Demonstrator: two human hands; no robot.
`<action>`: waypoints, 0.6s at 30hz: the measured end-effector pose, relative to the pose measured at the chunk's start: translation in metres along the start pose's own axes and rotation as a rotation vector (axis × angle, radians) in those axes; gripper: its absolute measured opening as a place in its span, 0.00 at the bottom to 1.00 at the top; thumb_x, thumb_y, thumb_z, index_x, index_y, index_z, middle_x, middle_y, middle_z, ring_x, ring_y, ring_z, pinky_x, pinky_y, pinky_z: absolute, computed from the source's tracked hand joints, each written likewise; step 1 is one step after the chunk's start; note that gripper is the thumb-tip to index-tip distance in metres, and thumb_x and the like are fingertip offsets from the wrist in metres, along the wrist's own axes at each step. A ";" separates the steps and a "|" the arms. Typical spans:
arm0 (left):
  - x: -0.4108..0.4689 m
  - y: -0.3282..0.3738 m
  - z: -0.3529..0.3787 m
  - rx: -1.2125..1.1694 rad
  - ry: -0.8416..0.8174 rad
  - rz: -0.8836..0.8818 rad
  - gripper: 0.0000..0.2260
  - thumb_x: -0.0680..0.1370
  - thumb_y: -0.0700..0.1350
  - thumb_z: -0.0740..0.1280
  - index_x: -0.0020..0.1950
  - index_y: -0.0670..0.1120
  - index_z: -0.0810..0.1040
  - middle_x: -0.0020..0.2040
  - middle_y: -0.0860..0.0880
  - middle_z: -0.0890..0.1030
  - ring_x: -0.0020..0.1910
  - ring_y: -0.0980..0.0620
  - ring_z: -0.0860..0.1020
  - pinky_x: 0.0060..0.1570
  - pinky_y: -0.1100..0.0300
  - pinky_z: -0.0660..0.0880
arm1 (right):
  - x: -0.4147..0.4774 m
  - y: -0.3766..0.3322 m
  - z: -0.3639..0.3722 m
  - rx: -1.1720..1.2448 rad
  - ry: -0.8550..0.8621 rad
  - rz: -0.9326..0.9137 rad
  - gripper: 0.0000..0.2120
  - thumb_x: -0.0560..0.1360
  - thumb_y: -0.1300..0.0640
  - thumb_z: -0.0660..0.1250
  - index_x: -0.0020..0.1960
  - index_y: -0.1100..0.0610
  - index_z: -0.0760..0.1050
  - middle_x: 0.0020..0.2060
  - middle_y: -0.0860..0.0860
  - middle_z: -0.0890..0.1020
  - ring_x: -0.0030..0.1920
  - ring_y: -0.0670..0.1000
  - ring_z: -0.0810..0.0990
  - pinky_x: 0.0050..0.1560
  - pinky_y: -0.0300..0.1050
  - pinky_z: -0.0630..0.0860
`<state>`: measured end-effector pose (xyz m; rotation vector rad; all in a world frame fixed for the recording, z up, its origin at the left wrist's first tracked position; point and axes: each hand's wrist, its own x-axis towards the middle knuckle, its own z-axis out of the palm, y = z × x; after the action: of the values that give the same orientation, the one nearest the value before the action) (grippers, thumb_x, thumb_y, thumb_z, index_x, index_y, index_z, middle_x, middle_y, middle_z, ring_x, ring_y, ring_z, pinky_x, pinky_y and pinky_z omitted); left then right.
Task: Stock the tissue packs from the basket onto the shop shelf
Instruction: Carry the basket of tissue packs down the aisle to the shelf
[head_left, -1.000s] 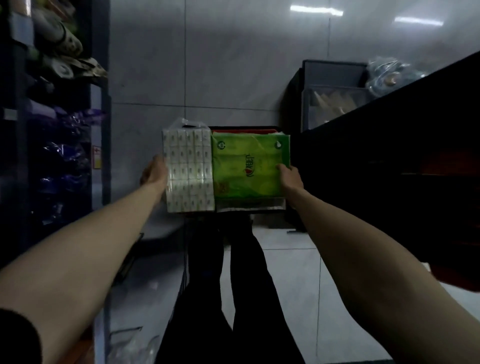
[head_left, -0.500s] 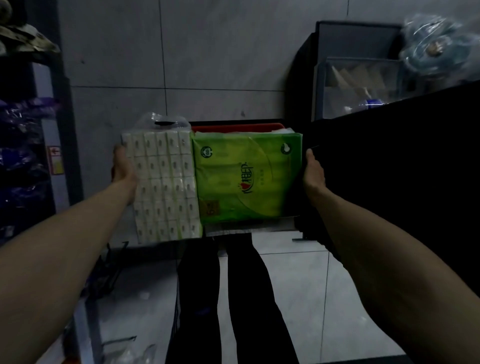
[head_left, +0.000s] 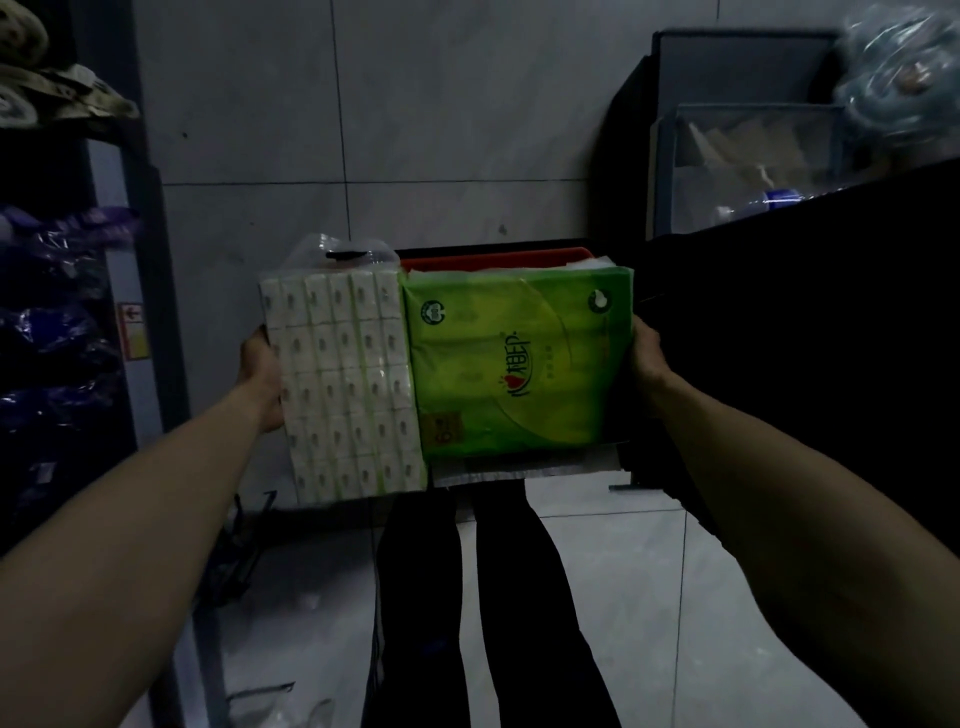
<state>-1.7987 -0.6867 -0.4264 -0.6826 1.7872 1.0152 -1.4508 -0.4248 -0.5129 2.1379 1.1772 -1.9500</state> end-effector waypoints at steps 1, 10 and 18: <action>0.000 -0.003 -0.001 -0.002 -0.011 0.000 0.24 0.87 0.55 0.50 0.54 0.45 0.83 0.40 0.48 0.88 0.44 0.46 0.83 0.46 0.50 0.81 | -0.003 0.001 -0.001 0.019 0.007 0.011 0.24 0.68 0.36 0.67 0.51 0.55 0.81 0.49 0.63 0.83 0.49 0.64 0.82 0.58 0.68 0.81; -0.075 0.007 -0.030 0.021 0.004 0.000 0.24 0.85 0.56 0.56 0.66 0.40 0.81 0.62 0.37 0.82 0.59 0.37 0.81 0.61 0.37 0.78 | -0.089 -0.003 -0.021 0.083 0.054 0.027 0.34 0.69 0.33 0.65 0.59 0.59 0.82 0.58 0.66 0.84 0.61 0.71 0.82 0.63 0.76 0.77; -0.191 0.035 -0.080 -0.046 -0.004 -0.093 0.26 0.81 0.60 0.56 0.63 0.44 0.84 0.61 0.37 0.84 0.60 0.35 0.82 0.63 0.33 0.76 | -0.190 -0.022 -0.053 0.090 0.006 0.075 0.33 0.63 0.31 0.66 0.56 0.53 0.87 0.54 0.60 0.88 0.57 0.66 0.86 0.61 0.73 0.80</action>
<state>-1.7853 -0.7353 -0.2228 -0.7847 1.7167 0.9966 -1.4052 -0.4789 -0.3275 2.1974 1.0131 -2.0035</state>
